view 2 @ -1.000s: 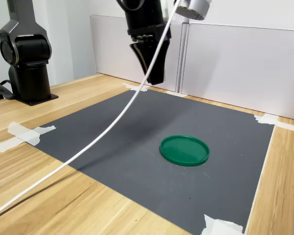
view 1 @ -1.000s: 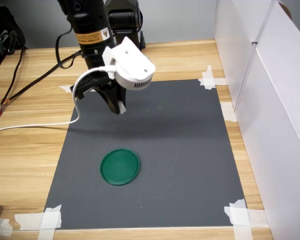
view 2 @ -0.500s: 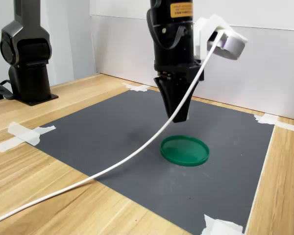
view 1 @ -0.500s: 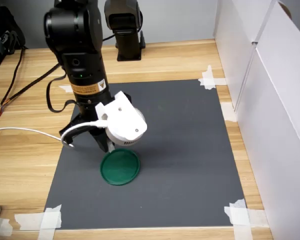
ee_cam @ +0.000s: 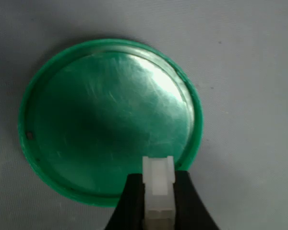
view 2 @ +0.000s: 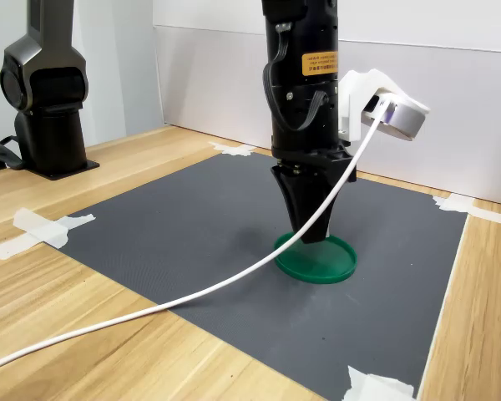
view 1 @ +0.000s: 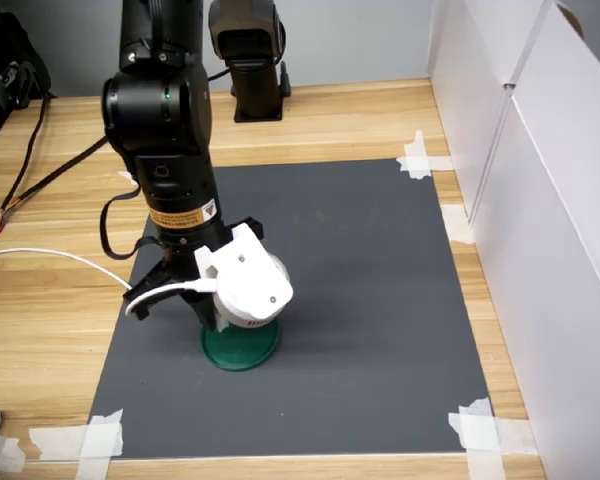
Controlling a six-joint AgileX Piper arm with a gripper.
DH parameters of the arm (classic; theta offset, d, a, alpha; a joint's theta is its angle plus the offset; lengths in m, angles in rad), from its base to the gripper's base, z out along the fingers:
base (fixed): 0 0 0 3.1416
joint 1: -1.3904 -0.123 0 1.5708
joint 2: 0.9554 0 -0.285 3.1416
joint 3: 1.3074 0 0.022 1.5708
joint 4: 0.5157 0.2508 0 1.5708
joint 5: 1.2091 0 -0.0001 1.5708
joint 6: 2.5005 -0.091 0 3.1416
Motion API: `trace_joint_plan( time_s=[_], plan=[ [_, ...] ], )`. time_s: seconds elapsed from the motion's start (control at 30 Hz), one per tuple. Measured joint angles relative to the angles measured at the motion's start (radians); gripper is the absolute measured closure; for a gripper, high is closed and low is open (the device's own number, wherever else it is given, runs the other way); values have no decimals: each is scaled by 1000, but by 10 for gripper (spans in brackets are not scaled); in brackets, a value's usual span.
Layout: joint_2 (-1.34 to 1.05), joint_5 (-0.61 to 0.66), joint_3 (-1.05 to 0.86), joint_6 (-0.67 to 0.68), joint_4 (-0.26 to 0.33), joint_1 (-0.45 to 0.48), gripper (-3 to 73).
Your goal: Grasp a white terminal and put it in the green lid.
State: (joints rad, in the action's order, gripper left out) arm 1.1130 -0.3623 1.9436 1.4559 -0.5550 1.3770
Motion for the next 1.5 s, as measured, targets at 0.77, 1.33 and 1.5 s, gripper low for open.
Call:
trace_joint_plan(
  time_s=[0.77,1.33,1.5],
  plan=[
    [-72,-17,1,0,97,0,160],
    [-317,-52,-79,66,228,0,602],
    [-356,-52,-223,163,222,0,708]
  ],
)
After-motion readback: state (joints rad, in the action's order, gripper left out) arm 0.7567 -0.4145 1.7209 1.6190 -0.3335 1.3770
